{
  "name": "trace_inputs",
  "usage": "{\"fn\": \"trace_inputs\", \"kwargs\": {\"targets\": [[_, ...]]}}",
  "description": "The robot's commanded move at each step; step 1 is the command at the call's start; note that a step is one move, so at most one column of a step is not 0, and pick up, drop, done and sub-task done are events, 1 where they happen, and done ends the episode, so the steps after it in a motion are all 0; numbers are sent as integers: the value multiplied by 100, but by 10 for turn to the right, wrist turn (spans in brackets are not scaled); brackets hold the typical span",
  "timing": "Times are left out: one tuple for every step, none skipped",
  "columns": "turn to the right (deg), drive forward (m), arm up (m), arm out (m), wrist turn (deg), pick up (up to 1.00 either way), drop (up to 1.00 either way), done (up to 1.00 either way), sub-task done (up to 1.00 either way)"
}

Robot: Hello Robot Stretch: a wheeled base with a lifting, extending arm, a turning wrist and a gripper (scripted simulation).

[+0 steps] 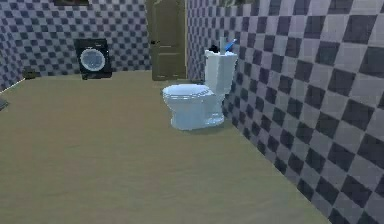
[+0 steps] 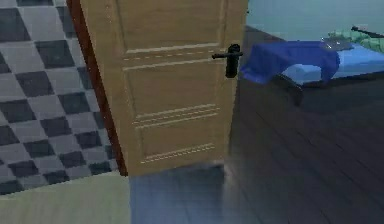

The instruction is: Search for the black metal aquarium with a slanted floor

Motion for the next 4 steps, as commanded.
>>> {"fn": "trace_inputs", "kwargs": {"targets": [[0,45,0,0,0,0,0,0,0],[-240,0,0,0,0,0,0,0,0],[0,100,0,0,0,0,0,0,0],[-30,0,0,0,0,0,0,0,0]]}}
